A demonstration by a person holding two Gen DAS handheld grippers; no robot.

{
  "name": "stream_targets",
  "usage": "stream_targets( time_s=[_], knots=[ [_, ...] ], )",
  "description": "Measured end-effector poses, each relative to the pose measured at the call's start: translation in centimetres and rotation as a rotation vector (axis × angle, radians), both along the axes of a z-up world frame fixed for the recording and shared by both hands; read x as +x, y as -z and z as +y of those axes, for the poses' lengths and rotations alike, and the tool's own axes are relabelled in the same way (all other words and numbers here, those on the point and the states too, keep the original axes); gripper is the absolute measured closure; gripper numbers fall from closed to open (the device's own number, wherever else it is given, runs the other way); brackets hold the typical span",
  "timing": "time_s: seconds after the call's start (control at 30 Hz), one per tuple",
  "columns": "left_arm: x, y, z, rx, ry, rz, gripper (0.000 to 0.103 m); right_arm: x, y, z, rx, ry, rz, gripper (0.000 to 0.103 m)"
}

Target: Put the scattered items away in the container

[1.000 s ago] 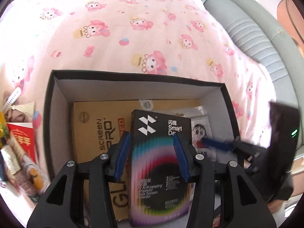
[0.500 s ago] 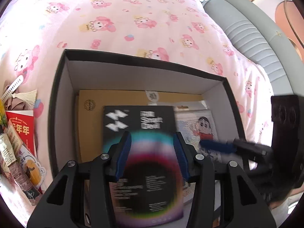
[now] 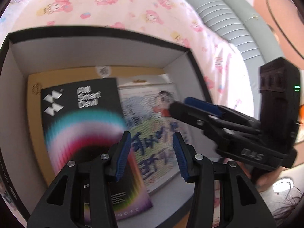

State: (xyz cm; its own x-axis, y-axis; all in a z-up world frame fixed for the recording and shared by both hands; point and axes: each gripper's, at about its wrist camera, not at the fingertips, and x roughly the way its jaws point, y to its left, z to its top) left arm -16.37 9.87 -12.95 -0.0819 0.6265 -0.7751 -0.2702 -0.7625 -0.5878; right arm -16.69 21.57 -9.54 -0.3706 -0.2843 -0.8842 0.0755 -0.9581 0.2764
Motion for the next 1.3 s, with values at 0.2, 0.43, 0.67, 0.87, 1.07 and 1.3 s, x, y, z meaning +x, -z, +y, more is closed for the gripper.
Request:
stream_targets(
  time_s=[0.2,0.43,0.67,0.87,1.07,1.3],
  knots=[
    [-0.4,0.0,-2.1,-0.064,-0.101,-0.006,0.057,-0.1,0.3,0.3,-0.003,0.007,-0.019,0.054],
    [0.1,-0.7,0.4,0.045,0.031,0.002,0.057,-2.8,-2.0,-0.2,0.018,0.001,0.082,0.054],
    [-0.2,0.4,0.1,-0.096,0.003,-0.038,0.058,-0.8,1.0,0.4,-0.078,-0.01,-0.061,0.054],
    [-1.1,-0.2,-3.0,-0.035,-0.093,-0.05,0.057,-0.6,1.1,-0.5,-0.055,-0.038,-0.068,0.054],
    [-5.2,-2.3,-2.5,-0.104,-0.094,0.005,0.052,-3.4,-1.4,-0.9,0.006,-0.015,0.037,0.054],
    [-8.4,-0.1,-2.7,-0.324,-0.136,0.025,0.05,-5.9,1.1,-1.1,-0.018,-0.018,-0.057,0.054]
  ],
)
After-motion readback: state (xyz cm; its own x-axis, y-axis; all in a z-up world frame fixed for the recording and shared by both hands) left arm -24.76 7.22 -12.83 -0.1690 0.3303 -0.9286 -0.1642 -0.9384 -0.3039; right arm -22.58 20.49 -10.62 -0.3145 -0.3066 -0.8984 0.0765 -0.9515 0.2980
